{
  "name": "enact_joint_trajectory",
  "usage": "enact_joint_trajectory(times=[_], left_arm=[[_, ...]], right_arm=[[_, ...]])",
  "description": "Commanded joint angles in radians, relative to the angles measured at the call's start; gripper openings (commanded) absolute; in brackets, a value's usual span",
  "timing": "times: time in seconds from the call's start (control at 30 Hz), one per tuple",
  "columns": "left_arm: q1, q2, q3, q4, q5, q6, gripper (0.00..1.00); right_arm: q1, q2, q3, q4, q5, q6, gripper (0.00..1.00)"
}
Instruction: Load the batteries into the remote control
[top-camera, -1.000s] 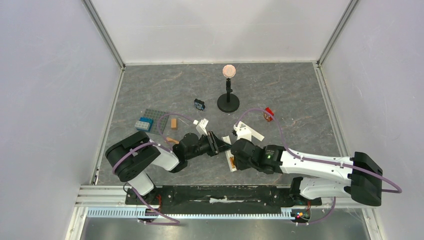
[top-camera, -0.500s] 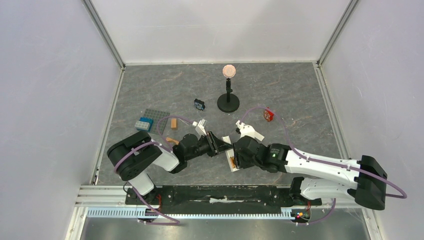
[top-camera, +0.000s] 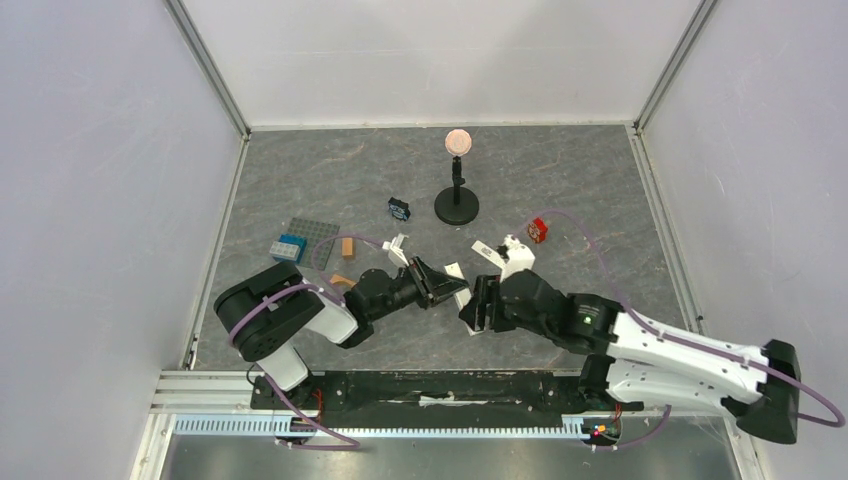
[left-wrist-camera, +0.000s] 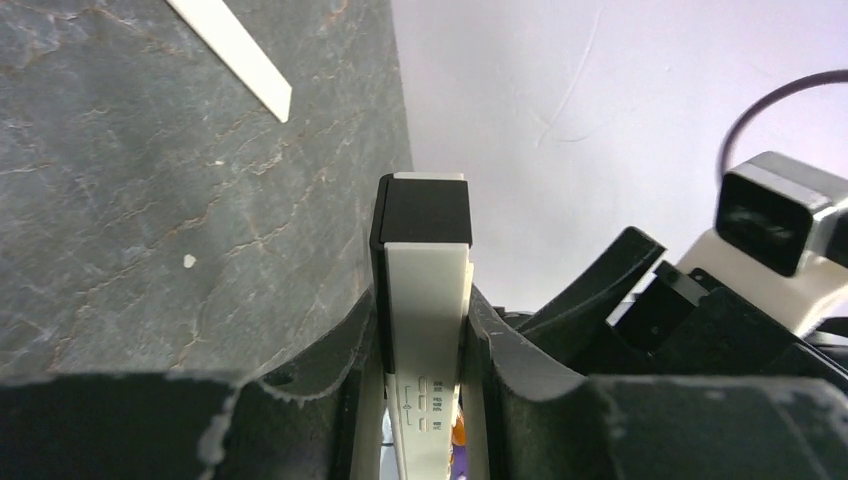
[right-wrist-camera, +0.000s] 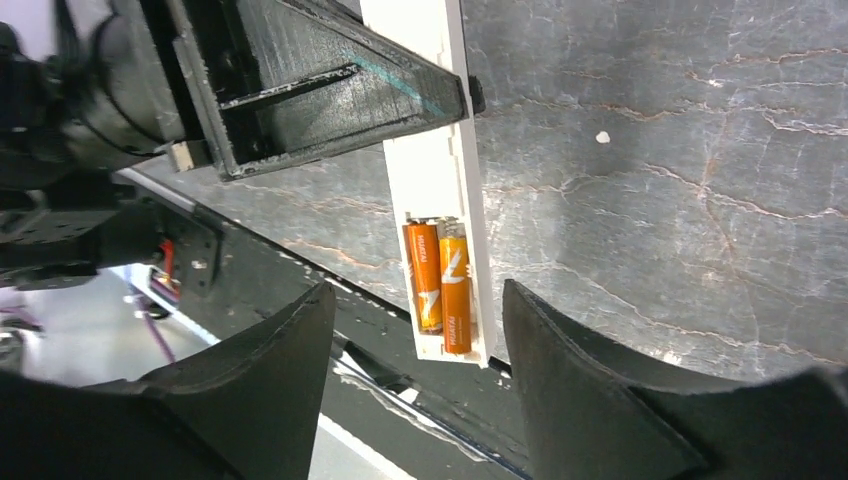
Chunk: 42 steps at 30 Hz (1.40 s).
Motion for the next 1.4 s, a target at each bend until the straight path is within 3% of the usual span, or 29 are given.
enact_joint_trajectory(times=[0.0,0.13,0.37,0.9,1.37], left_arm=[[-0.006,0.001,-0.017,0.167,-0.032,-0.118,0.02],[-0.006,-0.015,-0.02,0.198,-0.035,-0.166,0.02],[-0.006,-0.084,-0.02,0.198,-0.06,-0.244,0.02],[-0.007,-0.165,-0.009,0.165,-0.113,-0.383,0.02],[-0.007,-0.18,0.007,0.166,-0.126,-0.444,0.02]], right_arm=[[-0.005,-0.16,-0.102,0.116,0.044,0.112,0.67],[-0.005,-0.324,-0.236,0.24,0.062,0.181,0.74],[-0.005,-0.496,-0.376,0.393,0.06,0.273,0.74],[-0.006,-0.557,-0.37,0.519,0.067,0.302,0.76],[-0.005,-0.574,-0.382,0.575,0.072,0.236,0.57]])
